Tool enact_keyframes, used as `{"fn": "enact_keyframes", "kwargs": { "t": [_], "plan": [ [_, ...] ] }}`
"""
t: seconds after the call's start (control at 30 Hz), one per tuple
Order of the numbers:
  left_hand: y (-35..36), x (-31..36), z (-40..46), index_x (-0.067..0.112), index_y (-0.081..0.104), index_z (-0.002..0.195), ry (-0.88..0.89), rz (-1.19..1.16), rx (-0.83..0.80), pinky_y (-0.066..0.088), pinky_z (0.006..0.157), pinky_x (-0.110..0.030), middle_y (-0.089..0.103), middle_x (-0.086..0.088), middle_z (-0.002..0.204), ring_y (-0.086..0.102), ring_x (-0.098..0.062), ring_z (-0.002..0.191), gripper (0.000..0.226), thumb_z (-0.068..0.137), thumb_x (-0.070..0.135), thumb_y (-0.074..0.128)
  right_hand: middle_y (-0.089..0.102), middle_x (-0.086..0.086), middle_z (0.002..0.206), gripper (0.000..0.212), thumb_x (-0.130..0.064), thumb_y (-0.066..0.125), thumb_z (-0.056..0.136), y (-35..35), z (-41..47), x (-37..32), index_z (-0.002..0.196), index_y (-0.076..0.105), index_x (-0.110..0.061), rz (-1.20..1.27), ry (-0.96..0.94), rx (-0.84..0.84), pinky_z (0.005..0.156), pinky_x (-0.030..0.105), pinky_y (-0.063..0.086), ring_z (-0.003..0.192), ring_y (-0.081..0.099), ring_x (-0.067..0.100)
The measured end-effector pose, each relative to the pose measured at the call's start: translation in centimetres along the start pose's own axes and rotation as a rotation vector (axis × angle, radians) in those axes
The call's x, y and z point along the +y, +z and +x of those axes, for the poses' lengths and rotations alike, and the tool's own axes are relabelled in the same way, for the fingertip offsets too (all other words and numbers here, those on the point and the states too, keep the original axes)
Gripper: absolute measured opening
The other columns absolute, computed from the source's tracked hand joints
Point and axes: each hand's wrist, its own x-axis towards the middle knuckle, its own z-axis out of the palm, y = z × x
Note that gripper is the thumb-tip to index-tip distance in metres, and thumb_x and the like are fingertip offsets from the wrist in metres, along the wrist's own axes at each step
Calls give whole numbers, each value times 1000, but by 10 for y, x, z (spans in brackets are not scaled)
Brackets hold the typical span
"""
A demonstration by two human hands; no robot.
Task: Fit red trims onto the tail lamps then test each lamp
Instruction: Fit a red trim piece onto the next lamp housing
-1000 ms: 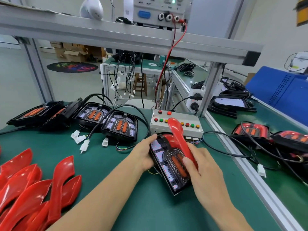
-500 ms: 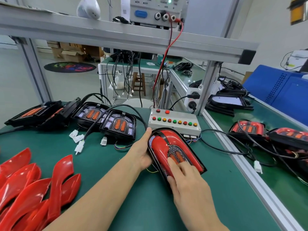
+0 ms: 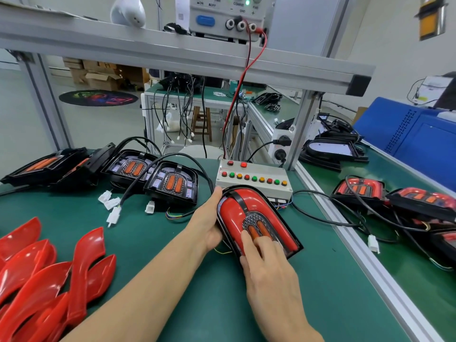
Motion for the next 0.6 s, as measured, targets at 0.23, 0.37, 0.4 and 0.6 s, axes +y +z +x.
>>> {"fn": "enact_keyframes", "kwargs": {
  "t": [0.23, 0.37, 0.4, 0.6],
  "plan": [
    [3, -4, 0, 5, 67, 100, -7, -18, -13, 55, 65, -40, 73, -18, 90, 72, -29, 74, 43, 94, 44, 51, 66, 5, 81, 52, -11, 91, 59, 1, 2, 6, 107, 73, -4, 35, -2, 20, 41, 22, 45, 64, 63, 23],
    [5, -7, 1, 6, 68, 102, 16, -14, -15, 55, 75, -43, 73, -18, 93, 70, -30, 85, 43, 94, 45, 52, 65, 6, 80, 53, -9, 91, 57, 4, 3, 2, 107, 73, -4, 33, 16, 34, 39, 25, 46, 62, 62, 23],
    [4, -8, 1, 6, 68, 103, 17, -10, -17, 55, 76, -43, 73, -17, 93, 70, -30, 86, 43, 94, 45, 52, 65, 6, 80, 54, -9, 91, 57, 5, 2, 1, 107, 73, -4, 30, 19, 32, 39, 26, 46, 62, 61, 23],
    [-3, -10, 1, 14, 64, 111, 96, 68, -119, 58, 69, -39, 73, -14, 98, 71, -27, 84, 39, 74, 22, 74, 64, 4, 83, 55, -13, 91, 58, 6, 1, 1, 110, 73, -8, 62, 50, -10, 39, 27, 46, 65, 63, 21]
  ]
}}
